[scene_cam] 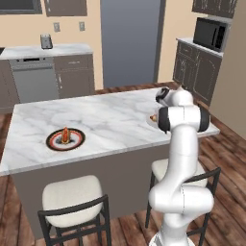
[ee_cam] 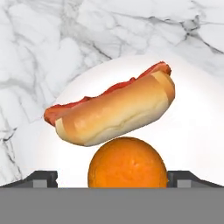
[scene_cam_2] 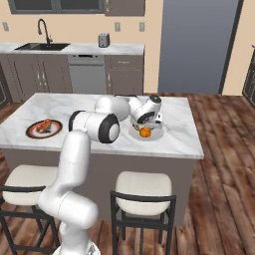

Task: Pick up the orange and peach from the fridge and place one fruit on each plate on the dining counter.

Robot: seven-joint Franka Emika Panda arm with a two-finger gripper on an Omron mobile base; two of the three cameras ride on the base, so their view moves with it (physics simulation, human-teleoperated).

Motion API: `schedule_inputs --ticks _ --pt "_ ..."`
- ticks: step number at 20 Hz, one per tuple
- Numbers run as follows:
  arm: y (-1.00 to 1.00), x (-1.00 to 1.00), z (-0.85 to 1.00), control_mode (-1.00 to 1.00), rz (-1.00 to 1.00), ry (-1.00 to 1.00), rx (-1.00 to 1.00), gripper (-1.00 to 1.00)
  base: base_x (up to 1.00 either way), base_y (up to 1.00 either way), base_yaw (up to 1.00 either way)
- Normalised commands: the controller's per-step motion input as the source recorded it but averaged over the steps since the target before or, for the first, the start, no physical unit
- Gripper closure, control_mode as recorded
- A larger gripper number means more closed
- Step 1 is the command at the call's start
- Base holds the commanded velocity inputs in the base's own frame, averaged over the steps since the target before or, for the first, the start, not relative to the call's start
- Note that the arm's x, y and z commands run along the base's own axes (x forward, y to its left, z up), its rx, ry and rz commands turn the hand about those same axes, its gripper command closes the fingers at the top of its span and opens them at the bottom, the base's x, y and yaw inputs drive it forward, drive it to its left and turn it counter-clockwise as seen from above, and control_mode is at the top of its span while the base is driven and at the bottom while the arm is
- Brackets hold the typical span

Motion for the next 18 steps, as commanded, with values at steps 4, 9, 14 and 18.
schedule_inputs --ticks 4,9,14,18 --pt "-0.02 0.00 0.68 -1.00 -0.06 -0.10 0.13 -1.00 0.00 0.00 0.00" --pt "-0.10 -0.63 0.64 -1.00 -0.09 -0.10 0.02 -1.00 0.00 0.00 0.00" --pt "-0.03 -1.00 0.26 -1.00 -0.06 0.00 -0.09 -1.00 0.00 0.00 0.00" --pt "0.09 -1.00 0.26 -1.00 0.00 0.00 -0.19 -1.00 0.00 0.00 0.00"
